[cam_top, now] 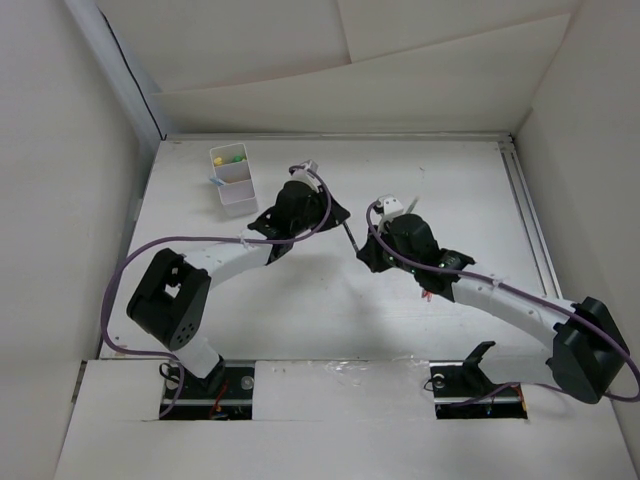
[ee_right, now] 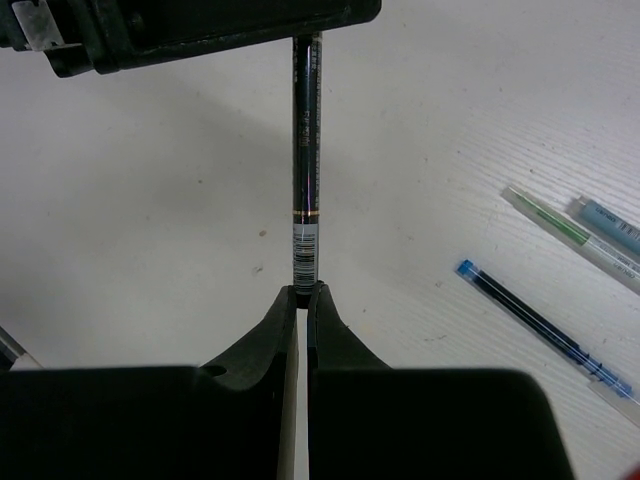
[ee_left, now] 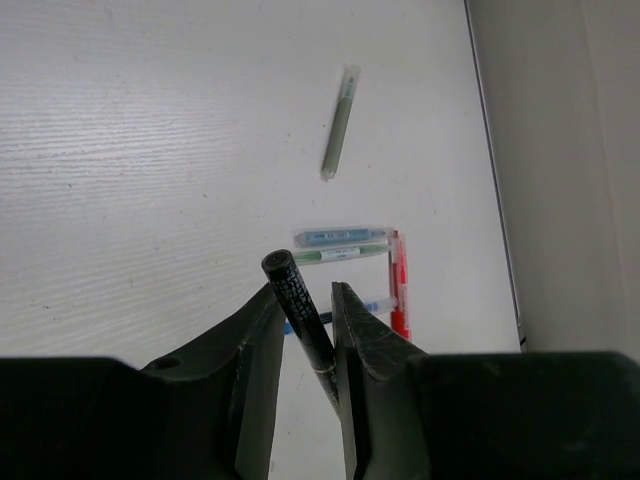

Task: Sort the stationery into containers
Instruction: Place the pen in the storage box.

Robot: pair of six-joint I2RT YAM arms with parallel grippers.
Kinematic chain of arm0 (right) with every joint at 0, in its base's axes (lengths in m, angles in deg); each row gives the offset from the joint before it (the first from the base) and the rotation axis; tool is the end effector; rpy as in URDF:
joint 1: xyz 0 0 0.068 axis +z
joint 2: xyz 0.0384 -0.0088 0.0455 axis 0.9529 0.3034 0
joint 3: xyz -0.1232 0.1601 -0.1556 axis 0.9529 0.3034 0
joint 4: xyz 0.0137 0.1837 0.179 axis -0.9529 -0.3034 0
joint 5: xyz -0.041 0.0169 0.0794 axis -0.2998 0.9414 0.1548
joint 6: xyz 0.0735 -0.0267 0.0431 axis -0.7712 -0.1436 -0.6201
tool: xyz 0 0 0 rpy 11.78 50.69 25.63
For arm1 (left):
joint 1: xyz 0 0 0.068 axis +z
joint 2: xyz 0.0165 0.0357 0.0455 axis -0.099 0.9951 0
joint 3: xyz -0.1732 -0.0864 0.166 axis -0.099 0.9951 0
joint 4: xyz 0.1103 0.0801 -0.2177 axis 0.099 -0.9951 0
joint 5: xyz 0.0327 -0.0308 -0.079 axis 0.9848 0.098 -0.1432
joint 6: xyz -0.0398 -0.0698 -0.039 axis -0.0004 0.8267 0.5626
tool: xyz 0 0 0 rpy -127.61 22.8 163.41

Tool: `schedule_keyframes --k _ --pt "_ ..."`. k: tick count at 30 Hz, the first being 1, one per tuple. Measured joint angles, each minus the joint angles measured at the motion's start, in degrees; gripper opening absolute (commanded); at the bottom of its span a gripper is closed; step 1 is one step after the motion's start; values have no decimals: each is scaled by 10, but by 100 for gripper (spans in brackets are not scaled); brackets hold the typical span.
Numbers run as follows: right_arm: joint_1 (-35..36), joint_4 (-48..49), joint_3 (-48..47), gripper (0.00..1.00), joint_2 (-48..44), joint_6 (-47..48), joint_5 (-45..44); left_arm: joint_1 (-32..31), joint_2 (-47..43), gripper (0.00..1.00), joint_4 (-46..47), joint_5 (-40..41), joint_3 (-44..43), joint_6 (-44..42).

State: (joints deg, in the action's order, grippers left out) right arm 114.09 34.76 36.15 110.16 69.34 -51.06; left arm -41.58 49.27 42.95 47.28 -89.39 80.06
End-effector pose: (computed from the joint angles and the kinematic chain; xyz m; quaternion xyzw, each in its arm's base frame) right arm 0.2337 0.2086 0.2134 -0.1732 0.8506 0.2506 0.4287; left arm 0.3219 -0.2469 0.2283 -0.0004 0.7934 -0.4250 0.4357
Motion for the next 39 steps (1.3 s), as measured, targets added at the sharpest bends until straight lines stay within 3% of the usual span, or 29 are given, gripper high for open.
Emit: schedule_keyframes --k 2,6,9,10,11,12,14,16,22,29,39 --pt "0 1 0 0 0 0 0 0 0 19 0 1 0 1" --pt "2 2 2 0 1 0 0 -3 0 1 4 0 -6 18" --pt "3 8 2 1 2 0 -2 -9 0 0 9 -2 -17 20" --pt "3 9 2 9 2 0 -2 -9 0 0 8 1 -18 20" --pt "3 11 2 28 2 0 -3 -8 0 0 4 4 -20 20" --pt "3 12 2 36 2 -1 -2 -8 0 0 -1 7 -21 20" --pt "3 11 2 51 -1 2 -2 -7 0 0 -13 29 -25 8" --pt "3 10 2 56 -10 6 -2 0 -2 0 -29 60 -27 1" --pt "-2 9 2 58 -75 14 -14 74 -37 0 -70 148 -27 -3" --pt "-11 18 41 58 -101 5 -64 135 -71 0 -77 322 -28 12" --pt "-12 17 67 58 -149 -7 -101 167 75 0 -160 512 -180 -15"
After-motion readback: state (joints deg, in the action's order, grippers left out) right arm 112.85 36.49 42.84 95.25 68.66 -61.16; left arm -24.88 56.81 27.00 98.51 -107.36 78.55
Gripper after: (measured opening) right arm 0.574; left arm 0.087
